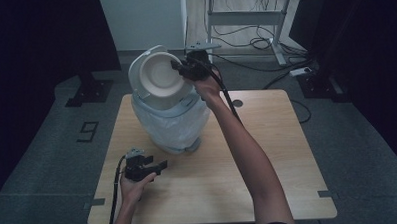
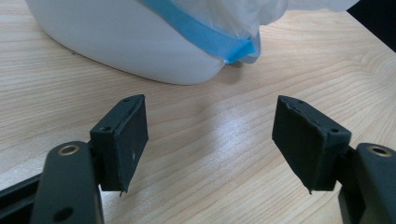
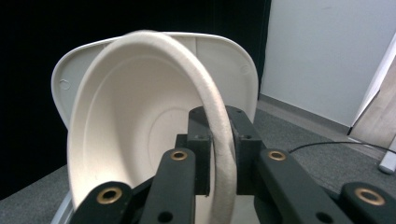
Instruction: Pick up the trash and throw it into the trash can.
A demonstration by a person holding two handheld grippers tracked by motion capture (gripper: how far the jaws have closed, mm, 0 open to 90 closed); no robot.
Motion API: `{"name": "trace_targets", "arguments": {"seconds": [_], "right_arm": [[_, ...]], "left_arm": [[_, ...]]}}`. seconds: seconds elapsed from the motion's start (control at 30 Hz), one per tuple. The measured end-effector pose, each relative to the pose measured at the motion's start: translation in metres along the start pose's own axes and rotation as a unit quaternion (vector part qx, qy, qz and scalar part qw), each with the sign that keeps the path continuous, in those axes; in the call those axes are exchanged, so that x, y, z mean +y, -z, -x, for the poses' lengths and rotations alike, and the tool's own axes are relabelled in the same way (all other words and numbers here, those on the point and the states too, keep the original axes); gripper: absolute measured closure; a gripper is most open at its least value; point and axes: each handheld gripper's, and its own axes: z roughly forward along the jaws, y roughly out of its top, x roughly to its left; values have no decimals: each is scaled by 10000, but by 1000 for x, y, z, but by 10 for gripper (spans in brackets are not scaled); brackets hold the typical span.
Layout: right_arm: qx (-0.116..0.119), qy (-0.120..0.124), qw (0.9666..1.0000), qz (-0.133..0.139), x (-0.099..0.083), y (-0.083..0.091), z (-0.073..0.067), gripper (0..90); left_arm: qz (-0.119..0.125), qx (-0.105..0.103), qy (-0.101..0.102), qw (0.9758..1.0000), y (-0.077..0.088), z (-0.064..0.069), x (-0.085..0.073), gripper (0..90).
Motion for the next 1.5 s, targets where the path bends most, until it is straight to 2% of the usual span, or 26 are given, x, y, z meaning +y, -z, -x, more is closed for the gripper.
{"name": "trace_targets", "arguments": {"seconds": [0.1, 0.13, 0.2, 0.23, 0.27, 0.33, 0.53, 0.67, 0.8, 0.97, 1.17, 1.33, 1.5], "right_arm": [[24, 10, 10000, -60, -3, -9, -1, 784], [22, 84, 9999, -129, -6, -13, -2, 731], [-217, 389, 9980, -452, -12, -22, -6, 477], [-334, 498, 9964, -595, -15, -25, -7, 410], [-343, 495, 9959, -670, -16, -25, -7, 391], [-174, 359, 9971, -652, -18, -20, -6, 351], [-57, 183, 9989, -416, -19, 21, 3, 336], [-85, 16, 9997, -241, -25, 59, 15, 336], [-228, -141, 9996, -111, -40, 102, 26, 332], [-478, -263, 9985, -34, -75, 153, 39, 327], [-742, -418, 9963, -65, -131, 202, 51, 320], [-853, -635, 9942, -164, -184, 229, 57, 317], [-966, -788, 9915, -370, -227, 243, 60, 316]], "left_arm": [[18, 5, 16, 10000, 0, -1, 0, 268], [10, 1, 5, 10000, 0, -1, 0, 272], [1, 1, -2, 10000, -1, 0, 0, 272], [10, -5, -9, 10000, -1, 0, 0, 272], [12, -8, -21, 10000, 0, 1, 0, 272], [13, -1, -32, 10000, 0, 1, 0, 272], [-3, 27, -51, 10000, 0, 2, 1, 271], [3, 59, -68, 10000, 0, 3, 1, 271], [30, 104, -98, 9999, 2, 4, 1, 271], [15, 146, -104, 9998, 1, 4, 0, 271], [45, 147, -148, 9998, 0, 4, -1, 268], [24, 168, -121, 9998, 0, 3, -1, 265], [23, 176, -125, 9998, 1, 3, -1, 260]]}}
